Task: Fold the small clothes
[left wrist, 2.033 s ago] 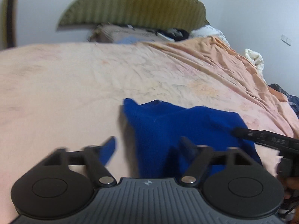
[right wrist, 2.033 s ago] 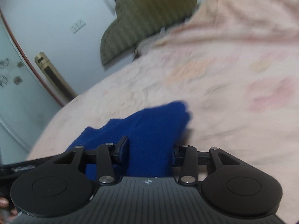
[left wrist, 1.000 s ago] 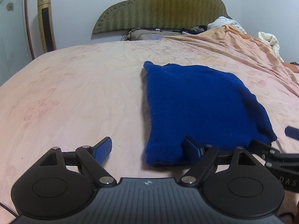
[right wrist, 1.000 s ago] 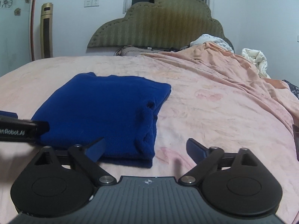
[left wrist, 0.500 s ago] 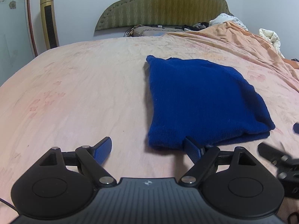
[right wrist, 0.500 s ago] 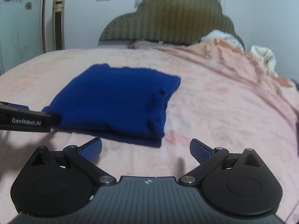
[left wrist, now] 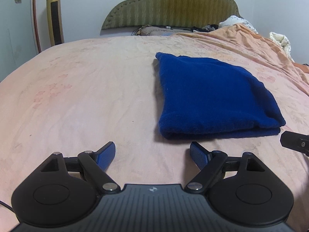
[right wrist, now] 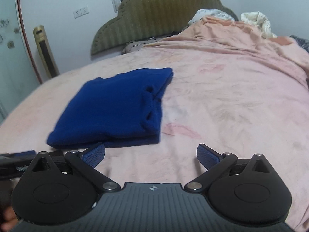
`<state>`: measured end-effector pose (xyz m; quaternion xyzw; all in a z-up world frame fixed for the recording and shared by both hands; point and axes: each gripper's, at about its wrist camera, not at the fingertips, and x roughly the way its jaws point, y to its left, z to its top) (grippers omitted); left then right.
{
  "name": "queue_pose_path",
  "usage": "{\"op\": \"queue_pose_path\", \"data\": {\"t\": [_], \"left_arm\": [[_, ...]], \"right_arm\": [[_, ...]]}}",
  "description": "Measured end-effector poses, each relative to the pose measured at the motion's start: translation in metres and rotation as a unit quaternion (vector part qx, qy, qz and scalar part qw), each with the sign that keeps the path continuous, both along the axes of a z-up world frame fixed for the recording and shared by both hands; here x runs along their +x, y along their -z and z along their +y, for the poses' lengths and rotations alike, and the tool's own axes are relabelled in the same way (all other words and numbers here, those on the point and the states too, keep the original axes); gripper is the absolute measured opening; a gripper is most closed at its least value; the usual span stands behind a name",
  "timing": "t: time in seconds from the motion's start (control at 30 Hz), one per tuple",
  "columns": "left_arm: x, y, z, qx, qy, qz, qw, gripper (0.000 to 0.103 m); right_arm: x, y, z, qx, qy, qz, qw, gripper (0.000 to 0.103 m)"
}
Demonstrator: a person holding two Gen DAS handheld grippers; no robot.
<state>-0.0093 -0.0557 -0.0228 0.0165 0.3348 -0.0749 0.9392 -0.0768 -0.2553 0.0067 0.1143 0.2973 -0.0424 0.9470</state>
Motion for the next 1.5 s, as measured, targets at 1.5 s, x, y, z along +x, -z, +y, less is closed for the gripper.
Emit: {"op": "queue_pose_path", "data": {"t": [1.5], "left_arm": [[0.001,0.007,0.000,0.020,0.004,0.003,0.9998,0.103]], "right_arm": [[0.008,0.029,0.023,-0.123,-0.028,0.023,0.992,0.103]]}}
